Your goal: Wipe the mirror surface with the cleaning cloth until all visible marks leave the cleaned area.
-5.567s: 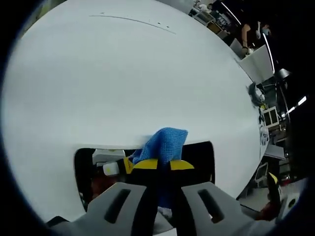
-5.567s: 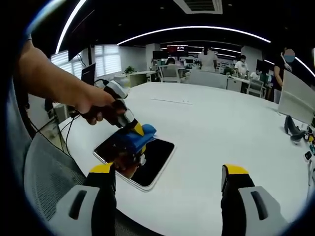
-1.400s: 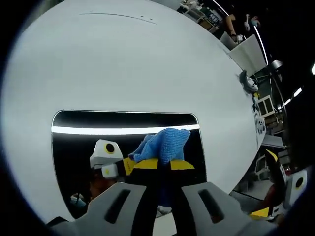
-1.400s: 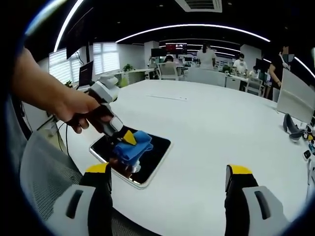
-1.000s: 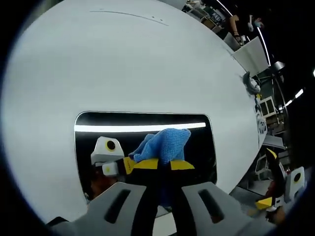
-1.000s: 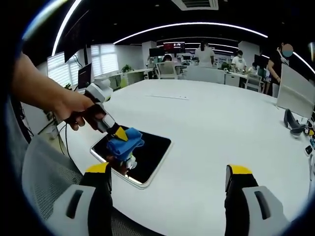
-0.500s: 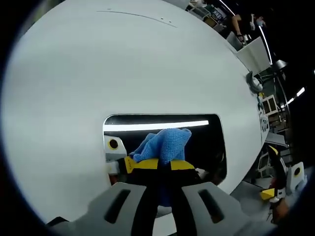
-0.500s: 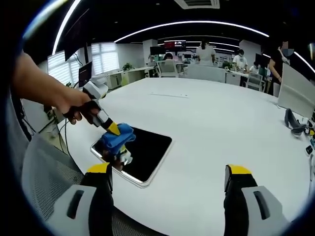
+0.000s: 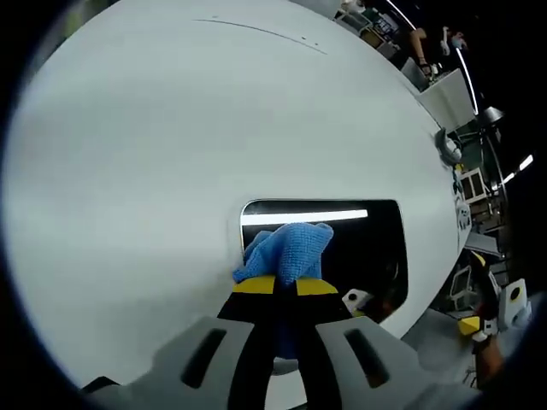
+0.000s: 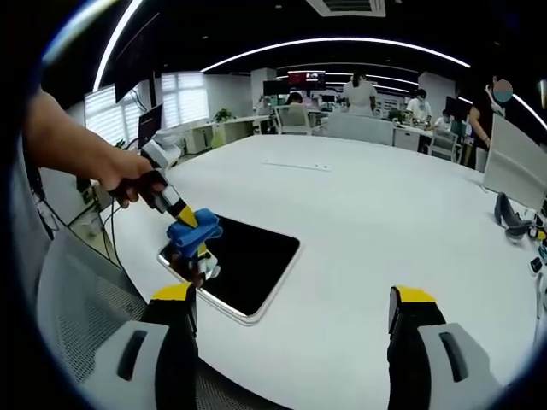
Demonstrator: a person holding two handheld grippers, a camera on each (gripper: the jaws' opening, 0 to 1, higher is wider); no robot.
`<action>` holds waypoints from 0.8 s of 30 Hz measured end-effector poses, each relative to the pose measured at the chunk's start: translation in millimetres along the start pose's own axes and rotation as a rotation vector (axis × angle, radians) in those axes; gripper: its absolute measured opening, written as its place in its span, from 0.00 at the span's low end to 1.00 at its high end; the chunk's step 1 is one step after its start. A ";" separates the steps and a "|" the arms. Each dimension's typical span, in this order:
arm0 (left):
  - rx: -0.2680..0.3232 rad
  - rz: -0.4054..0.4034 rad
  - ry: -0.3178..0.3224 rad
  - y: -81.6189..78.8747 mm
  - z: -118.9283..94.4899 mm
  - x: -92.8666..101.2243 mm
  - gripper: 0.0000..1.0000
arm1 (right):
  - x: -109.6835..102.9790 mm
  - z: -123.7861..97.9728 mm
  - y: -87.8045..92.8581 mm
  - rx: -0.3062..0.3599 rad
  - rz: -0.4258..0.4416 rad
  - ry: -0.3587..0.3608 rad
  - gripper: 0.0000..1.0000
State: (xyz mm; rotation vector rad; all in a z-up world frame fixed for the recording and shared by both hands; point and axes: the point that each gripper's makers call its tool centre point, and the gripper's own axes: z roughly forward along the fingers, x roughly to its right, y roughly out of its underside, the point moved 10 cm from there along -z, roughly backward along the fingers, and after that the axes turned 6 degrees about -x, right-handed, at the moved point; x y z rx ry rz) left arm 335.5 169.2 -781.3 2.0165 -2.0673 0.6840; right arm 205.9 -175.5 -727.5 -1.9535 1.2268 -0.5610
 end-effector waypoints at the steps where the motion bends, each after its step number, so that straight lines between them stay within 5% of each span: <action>1: 0.000 0.002 0.003 -0.2 0.3 0.0 0.03 | 0.1 0.0 0.1 0.000 0.000 0.001 0.92; 4: 0.002 0.045 -0.008 -0.1 -1.6 -1.5 0.03 | 0.5 -0.1 0.3 -0.001 -0.001 0.002 0.92; 24: 0.035 -0.014 -0.013 5.3 -9.8 -18.7 0.03 | 1.3 0.1 0.5 0.001 -0.003 0.009 0.92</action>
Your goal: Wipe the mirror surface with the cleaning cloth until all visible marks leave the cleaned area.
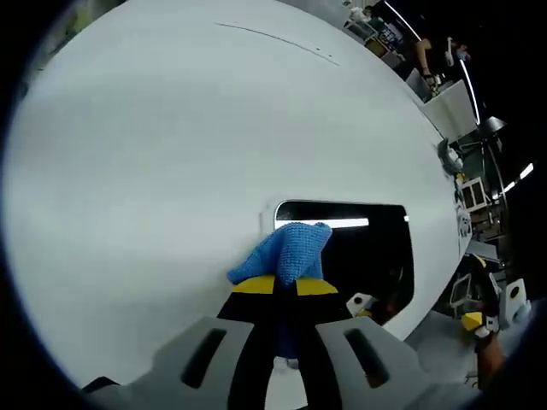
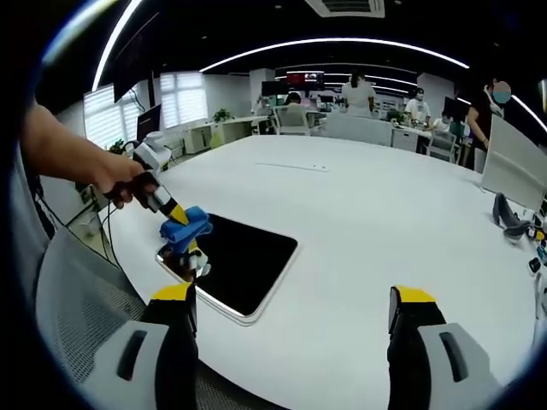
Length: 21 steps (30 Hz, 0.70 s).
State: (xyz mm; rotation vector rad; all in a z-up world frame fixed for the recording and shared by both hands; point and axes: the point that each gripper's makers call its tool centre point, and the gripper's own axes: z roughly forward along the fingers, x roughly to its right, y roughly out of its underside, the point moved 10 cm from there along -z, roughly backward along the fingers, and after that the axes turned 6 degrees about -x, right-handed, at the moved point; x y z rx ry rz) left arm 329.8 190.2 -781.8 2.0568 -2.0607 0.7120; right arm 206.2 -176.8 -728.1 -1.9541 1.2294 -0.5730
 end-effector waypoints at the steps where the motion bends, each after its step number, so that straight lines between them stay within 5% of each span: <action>1: 0.001 0.000 0.000 -0.3 0.3 -0.3 0.03 | -0.1 0.1 0.1 -0.001 0.000 0.000 0.92; 21: 0.010 0.019 0.018 20.0 -3.2 0.0 0.03 | 0.3 0.0 -0.2 0.007 -0.006 0.000 0.92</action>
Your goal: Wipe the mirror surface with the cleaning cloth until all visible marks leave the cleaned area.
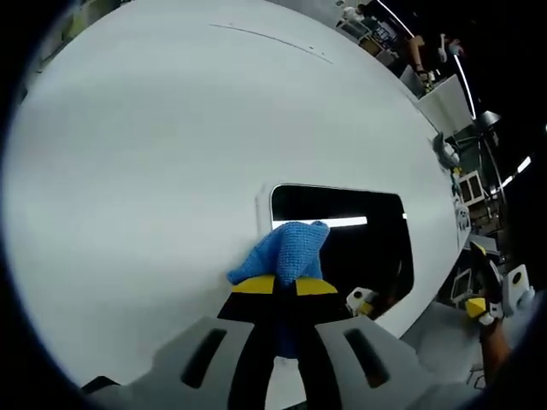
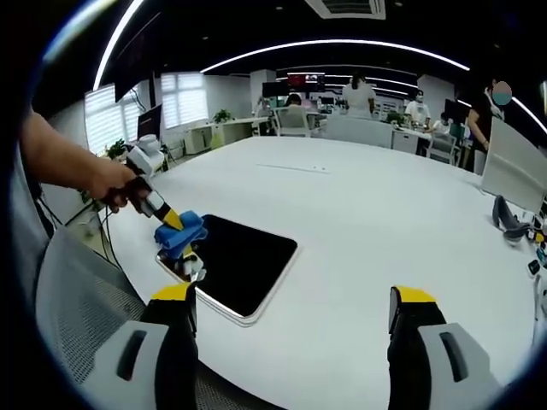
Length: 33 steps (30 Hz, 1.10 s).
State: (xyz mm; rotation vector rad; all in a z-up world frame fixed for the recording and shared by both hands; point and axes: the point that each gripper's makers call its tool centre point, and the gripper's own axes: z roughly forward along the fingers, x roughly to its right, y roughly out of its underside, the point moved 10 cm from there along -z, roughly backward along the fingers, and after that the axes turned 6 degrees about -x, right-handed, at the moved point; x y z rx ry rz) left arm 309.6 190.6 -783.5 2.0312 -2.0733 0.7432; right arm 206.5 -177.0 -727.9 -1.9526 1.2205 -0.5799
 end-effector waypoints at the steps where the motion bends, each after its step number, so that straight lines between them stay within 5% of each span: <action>1: 0.004 0.004 0.002 2.5 -0.5 0.3 0.03 | -0.3 -0.2 -0.1 -0.001 0.000 0.001 0.92; 18: 0.024 0.038 -0.001 32.2 -6.9 4.9 0.03 | -0.6 -0.5 -0.4 0.000 -0.005 0.002 0.92; 33: 0.029 -0.005 0.016 38.9 -8.9 2.1 0.03 | -2.8 0.4 -0.6 -0.005 -0.048 -0.005 0.94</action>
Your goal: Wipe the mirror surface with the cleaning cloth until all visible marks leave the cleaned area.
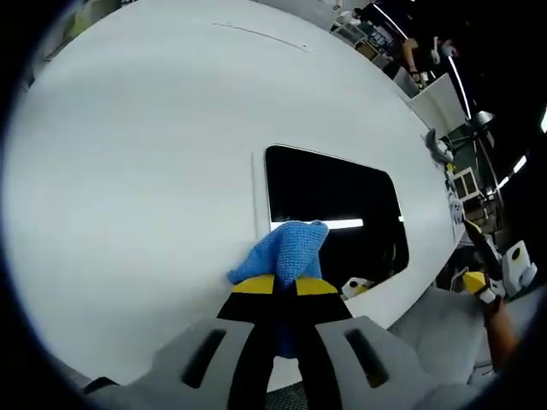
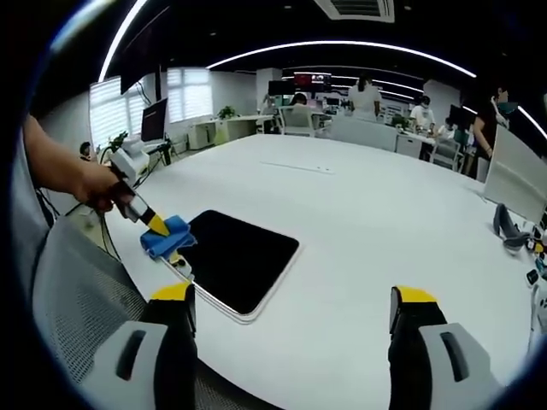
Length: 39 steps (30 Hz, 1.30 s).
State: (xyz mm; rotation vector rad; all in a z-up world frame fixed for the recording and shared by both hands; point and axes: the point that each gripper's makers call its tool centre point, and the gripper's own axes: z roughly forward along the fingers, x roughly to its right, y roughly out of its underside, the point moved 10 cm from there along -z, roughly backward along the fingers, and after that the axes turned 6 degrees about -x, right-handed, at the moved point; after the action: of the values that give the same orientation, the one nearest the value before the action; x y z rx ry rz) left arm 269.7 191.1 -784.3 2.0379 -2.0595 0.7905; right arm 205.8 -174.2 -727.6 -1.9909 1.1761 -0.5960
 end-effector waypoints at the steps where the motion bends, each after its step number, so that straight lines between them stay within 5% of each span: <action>1: 0.001 0.000 0.000 0.6 0.0 0.4 0.03 | -0.3 0.1 0.1 -0.002 0.000 -0.004 0.95; 5: 0.003 -0.014 0.005 0.8 -0.1 0.0 0.03 | -4.1 1.2 1.1 -0.012 0.020 -0.049 0.95; 23: -0.012 -0.109 0.029 0.9 0.4 5.0 0.02 | -2.8 1.1 1.2 -0.012 0.026 -0.042 0.97; 39: -0.026 -0.075 0.037 2.7 10.1 22.1 0.02 | -1.6 1.2 1.1 -0.003 0.042 -0.040 0.97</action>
State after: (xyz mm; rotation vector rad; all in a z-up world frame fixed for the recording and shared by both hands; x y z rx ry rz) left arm 268.1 166.8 -783.7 2.0572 -1.9509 0.7783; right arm 205.3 -172.8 -729.2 -1.9671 1.1917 -0.5308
